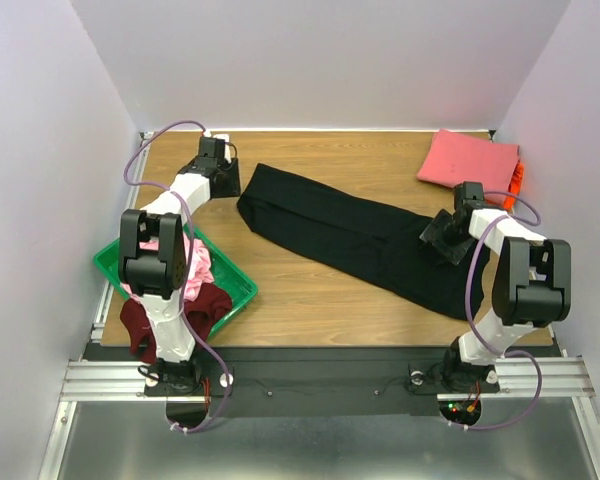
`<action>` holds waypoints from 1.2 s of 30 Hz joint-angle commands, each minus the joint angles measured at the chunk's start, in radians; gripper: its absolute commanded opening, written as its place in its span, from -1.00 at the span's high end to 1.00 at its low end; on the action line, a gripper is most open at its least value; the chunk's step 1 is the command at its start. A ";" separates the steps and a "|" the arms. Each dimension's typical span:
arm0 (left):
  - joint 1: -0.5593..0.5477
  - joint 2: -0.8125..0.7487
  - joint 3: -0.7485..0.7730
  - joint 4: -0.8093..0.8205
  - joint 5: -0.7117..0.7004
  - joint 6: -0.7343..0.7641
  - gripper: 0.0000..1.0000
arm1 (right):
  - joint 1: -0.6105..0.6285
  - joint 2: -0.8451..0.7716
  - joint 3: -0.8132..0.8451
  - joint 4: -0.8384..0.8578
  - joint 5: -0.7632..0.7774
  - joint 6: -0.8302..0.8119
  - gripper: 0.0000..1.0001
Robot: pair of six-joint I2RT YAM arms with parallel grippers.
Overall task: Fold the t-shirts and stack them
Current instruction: Fold the tshirt
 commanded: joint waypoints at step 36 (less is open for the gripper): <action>-0.110 0.051 -0.003 0.051 -0.027 0.068 0.10 | -0.024 0.047 -0.064 -0.019 0.091 -0.050 -0.42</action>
